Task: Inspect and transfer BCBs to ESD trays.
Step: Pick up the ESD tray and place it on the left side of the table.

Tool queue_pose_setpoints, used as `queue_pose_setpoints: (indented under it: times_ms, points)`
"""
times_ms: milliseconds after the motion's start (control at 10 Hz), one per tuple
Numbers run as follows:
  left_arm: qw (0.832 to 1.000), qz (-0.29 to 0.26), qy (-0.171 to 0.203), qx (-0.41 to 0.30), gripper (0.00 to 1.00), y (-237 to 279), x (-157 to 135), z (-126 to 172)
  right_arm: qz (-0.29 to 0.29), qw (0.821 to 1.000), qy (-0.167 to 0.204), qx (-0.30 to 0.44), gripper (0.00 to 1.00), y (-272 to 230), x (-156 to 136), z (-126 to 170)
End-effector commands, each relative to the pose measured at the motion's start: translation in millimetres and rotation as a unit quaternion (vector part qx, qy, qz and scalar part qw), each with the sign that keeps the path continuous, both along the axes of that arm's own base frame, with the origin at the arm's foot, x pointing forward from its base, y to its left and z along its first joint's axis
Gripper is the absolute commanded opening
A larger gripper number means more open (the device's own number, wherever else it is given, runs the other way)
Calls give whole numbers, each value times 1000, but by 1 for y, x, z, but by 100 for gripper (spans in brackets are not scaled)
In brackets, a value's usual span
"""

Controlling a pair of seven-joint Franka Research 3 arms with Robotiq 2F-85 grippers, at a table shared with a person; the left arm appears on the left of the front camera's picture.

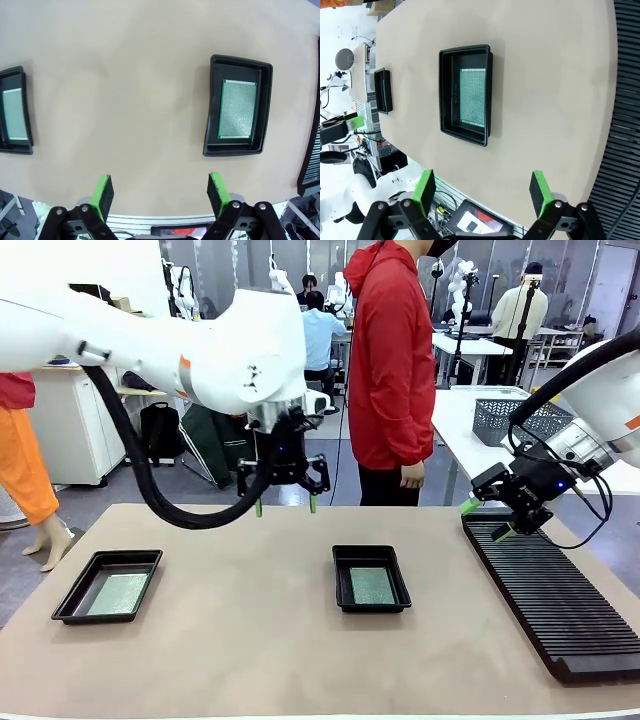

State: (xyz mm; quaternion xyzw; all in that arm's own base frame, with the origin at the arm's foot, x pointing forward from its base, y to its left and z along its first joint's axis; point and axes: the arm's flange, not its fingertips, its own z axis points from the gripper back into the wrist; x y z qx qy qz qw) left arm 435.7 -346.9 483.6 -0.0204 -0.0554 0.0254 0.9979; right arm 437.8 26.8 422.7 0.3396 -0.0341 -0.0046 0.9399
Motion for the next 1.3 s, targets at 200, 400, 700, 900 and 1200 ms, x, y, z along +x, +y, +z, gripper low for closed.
queue_pose_setpoints:
  times_ms: [200,400,700,900,1200]
  points:
    - [1000,-5,-11,3,100,-40,17,-40,-12,1000,1,-6,100,0,0,1]
    - [1000,-15,-5,6,100,-58,23,-64,-12,1000,1,-6,100,0,0,1]
    - [1000,-17,-1,1,100,-71,30,-97,-12,1000,1,-6,100,0,0,1]
    - [1000,-25,3,4,100,-80,37,-120,-12,1000,1,-6,100,0,0,1]
    - [999,-26,16,10,100,-87,39,-141,-12,1000,1,-6,100,0,0,1]
